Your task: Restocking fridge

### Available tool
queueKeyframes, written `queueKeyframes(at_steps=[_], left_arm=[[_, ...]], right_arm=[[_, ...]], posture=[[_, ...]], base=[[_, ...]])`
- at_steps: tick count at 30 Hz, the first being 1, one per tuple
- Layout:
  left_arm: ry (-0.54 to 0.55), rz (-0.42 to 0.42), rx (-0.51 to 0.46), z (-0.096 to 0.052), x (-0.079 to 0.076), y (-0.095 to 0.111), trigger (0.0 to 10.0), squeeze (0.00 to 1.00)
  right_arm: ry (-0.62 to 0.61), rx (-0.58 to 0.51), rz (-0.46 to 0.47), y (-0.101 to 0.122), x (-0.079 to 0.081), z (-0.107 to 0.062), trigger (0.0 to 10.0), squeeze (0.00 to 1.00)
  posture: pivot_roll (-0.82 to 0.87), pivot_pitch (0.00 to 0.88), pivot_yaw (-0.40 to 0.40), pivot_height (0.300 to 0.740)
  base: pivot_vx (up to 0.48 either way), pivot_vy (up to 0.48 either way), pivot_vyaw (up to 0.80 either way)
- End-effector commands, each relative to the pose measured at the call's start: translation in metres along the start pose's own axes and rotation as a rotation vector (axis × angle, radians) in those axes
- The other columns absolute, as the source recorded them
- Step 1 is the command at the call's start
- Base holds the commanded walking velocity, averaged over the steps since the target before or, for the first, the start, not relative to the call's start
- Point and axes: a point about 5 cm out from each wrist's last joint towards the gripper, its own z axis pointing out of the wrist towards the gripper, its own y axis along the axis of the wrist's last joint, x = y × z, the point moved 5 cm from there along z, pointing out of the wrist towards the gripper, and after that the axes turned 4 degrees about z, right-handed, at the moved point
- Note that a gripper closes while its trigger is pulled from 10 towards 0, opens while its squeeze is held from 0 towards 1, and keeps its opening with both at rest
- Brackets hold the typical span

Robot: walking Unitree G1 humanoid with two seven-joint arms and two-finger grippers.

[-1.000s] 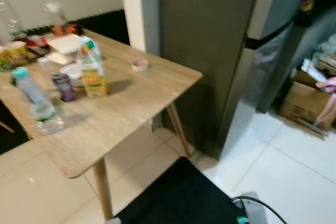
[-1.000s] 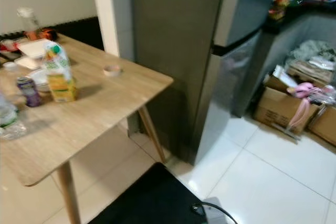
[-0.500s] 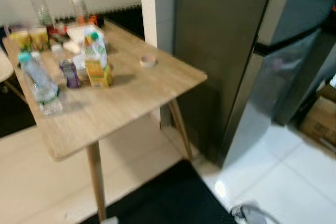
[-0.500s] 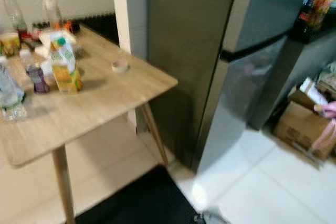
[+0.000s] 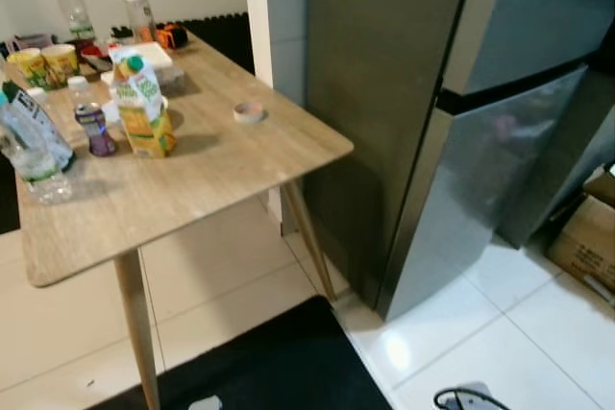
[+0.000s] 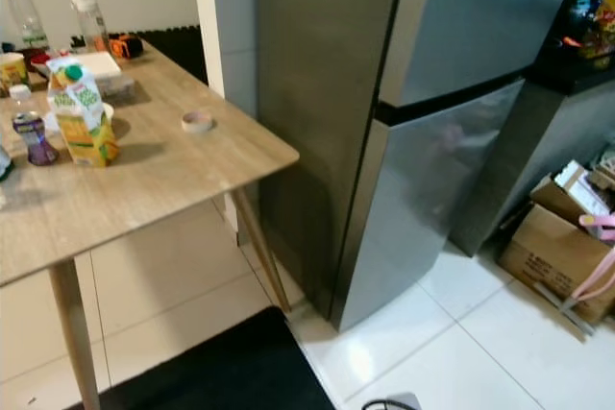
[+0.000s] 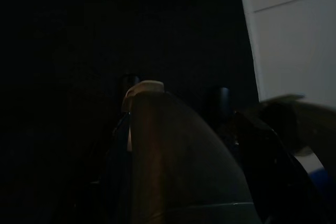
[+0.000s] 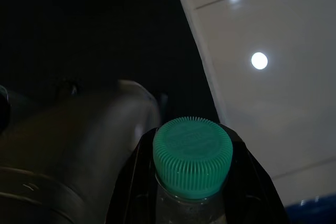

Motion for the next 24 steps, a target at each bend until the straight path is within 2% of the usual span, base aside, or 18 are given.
queueKeyframes(at_steps=[1, 17, 24], left_arm=[[0.002, 0.011, 0.030, -0.0019, 0.0023, -0.0083, 10.0, 0.00], [0.001, 0.034, 0.027, -0.0011, 0.0029, -0.0035, 10.0, 0.00], [0.017, 0.031, 0.024, -0.0010, 0.0052, -0.0018, 10.0, 0.00]], right_arm=[[-0.011, 0.007, 0.003, -0.0034, -0.0039, -0.0014, 10.0, 0.00], [-0.015, 0.022, -0.016, -0.0083, -0.0088, -0.0034, 10.0, 0.00], [-0.015, 0.022, -0.021, -0.0073, -0.0100, -0.0035, 10.0, 0.00]], posture=[[-0.11, 0.000, 0.028, 0.740], [-0.11, 0.000, 0.026, 0.740], [-0.11, 0.000, 0.026, 0.740]], base=[[0.000, -0.435, 0.00], [0.000, -0.431, 0.00], [0.000, -0.040, 0.00]])
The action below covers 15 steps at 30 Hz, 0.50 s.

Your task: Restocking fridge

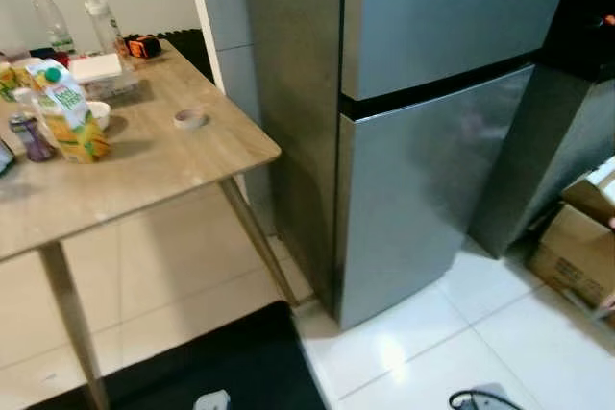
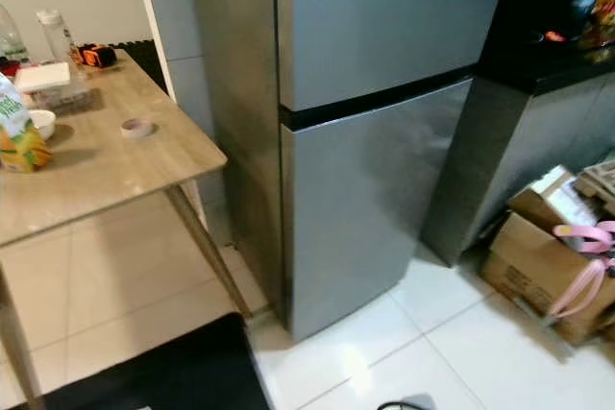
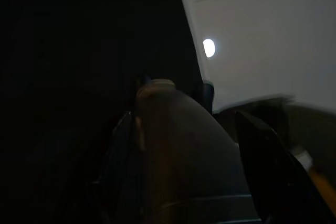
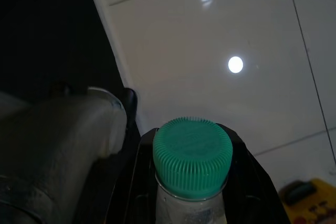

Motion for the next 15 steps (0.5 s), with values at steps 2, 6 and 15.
queueKeyframes(at_steps=[2, 6, 15], left_arm=[[0.021, -0.002, 0.018, -0.0018, 0.0056, -0.0044, 10.0, 0.00], [0.019, -0.010, 0.017, -0.0013, 0.0038, -0.0049, 10.0, 0.00], [0.006, 0.014, 0.030, -0.0020, 0.0037, -0.0073, 10.0, 0.00]], right_arm=[[0.012, 0.015, -0.004, -0.0037, 0.0043, 0.0004, 10.0, 0.00], [0.016, 0.019, -0.009, -0.0044, 0.0050, 0.0004, 10.0, 0.00], [0.020, 0.016, -0.005, -0.0037, 0.0063, 0.0007, 10.0, 0.00]], posture=[[-0.11, 0.000, 0.022, 0.740], [-0.11, 0.000, 0.020, 0.740], [-0.11, 0.000, 0.025, 0.740]], base=[[0.000, 0.000, 0.00], [0.000, 0.000, 0.00], [0.000, -0.314, 0.00]])
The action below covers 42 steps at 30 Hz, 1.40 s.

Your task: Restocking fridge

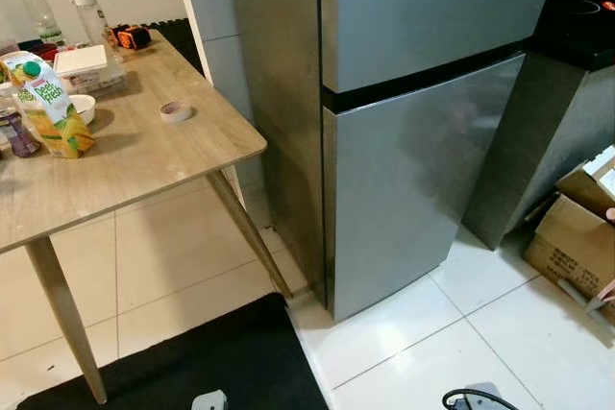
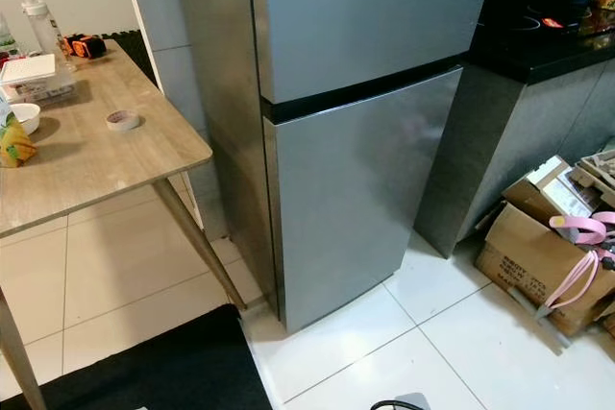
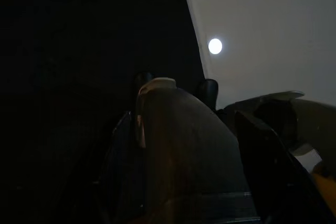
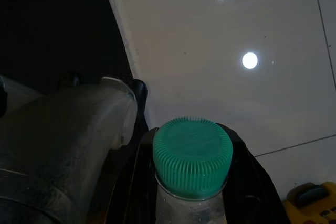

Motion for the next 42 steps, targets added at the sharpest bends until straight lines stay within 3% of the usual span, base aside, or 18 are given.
queueKeyframes(at_steps=[1, 9, 21, 42], left_arm=[[0.010, -0.002, 0.027, -0.0022, 0.0043, -0.0078, 10.0, 0.00], [0.028, -0.035, 0.014, -0.0017, 0.0055, -0.0054, 10.0, 0.00], [0.033, 0.007, 0.022, -0.0024, 0.0071, -0.0067, 10.0, 0.00], [0.032, 0.028, 0.028, -0.0025, 0.0071, -0.0075, 10.0, 0.00]], right_arm=[[0.004, 0.009, -0.010, -0.0011, 0.0005, 0.0001, 10.0, 0.00], [0.005, 0.010, -0.007, -0.0015, 0.0011, 0.0001, 10.0, 0.00], [0.009, 0.009, -0.004, -0.0014, 0.0021, 0.0003, 10.0, 0.00], [0.017, 0.005, 0.007, -0.0010, 0.0067, 0.0012, 10.0, 0.00]], posture=[[-0.11, 0.000, 0.025, 0.740], [-0.11, 0.000, 0.027, 0.740], [-0.11, 0.000, 0.028, 0.740], [-0.11, 0.000, 0.033, 0.740]], base=[[0.000, -0.480, 0.00], [0.000, -0.170, 0.00], [0.000, 0.000, 0.00], [0.329, 0.000, 0.00]])
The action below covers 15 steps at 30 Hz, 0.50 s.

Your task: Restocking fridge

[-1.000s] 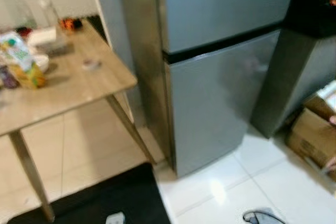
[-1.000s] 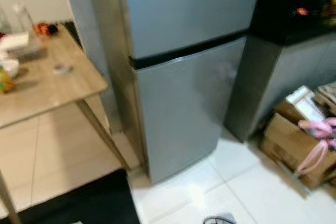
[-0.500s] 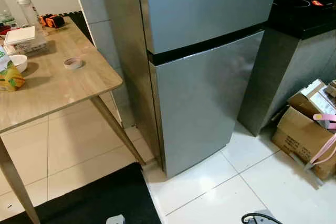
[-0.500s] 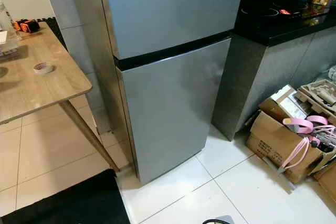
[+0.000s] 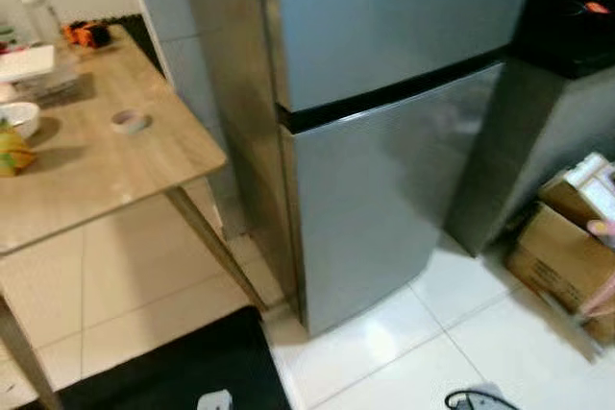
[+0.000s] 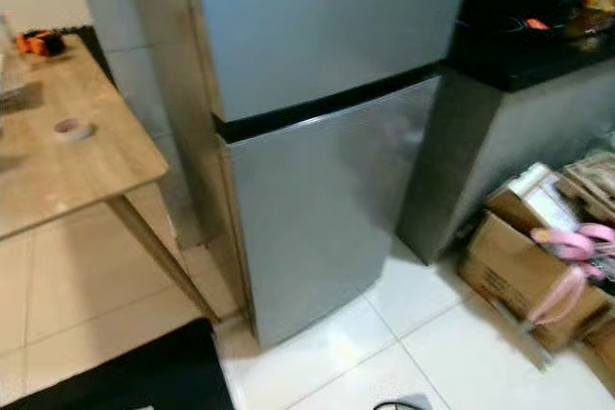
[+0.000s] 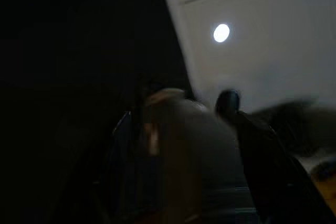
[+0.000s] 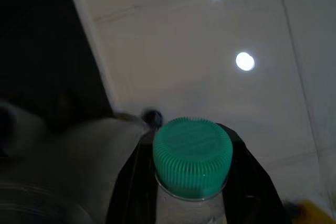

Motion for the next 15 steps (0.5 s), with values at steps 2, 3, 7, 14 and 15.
queueKeyframes(at_steps=[2, 3, 7, 14, 15], left_arm=[[-0.012, 0.013, -0.009, 0.0025, -0.0058, 0.0059, 10.0, 0.00], [-0.012, 0.014, -0.009, 0.0025, -0.0056, 0.0060, 10.0, 0.00], [0.015, -0.015, -0.021, 0.0023, -0.0015, 0.0084, 10.0, 0.00], [-0.014, 0.018, -0.012, 0.0025, -0.0049, 0.0079, 10.0, 0.00], [-0.013, 0.015, -0.013, 0.0025, -0.0050, 0.0079, 10.0, 0.00]], right_arm=[[-0.035, 0.051, 0.005, -0.0187, -0.0128, -0.0062, 10.0, 0.00], [-0.034, 0.051, 0.006, -0.0187, -0.0125, -0.0061, 10.0, 0.00], [-0.033, 0.049, 0.009, -0.0185, -0.0116, -0.0058, 10.0, 0.00], [-0.032, 0.049, 0.014, -0.0187, -0.0107, -0.0056, 10.0, 0.00], [-0.031, 0.049, 0.014, -0.0188, -0.0106, -0.0056, 10.0, 0.00]], posture=[[-0.11, 0.000, 0.036, 0.740], [-0.11, 0.000, 0.036, 0.740], [-0.11, 0.000, 0.036, 0.740], [-0.11, 0.000, 0.037, 0.740], [-0.11, 0.000, 0.037, 0.740]], base=[[0.337, 0.000, 0.00], [0.337, 0.000, 0.00], [0.204, 0.000, 0.00], [0.000, -0.319, 0.00], [0.000, -0.480, 0.00]])
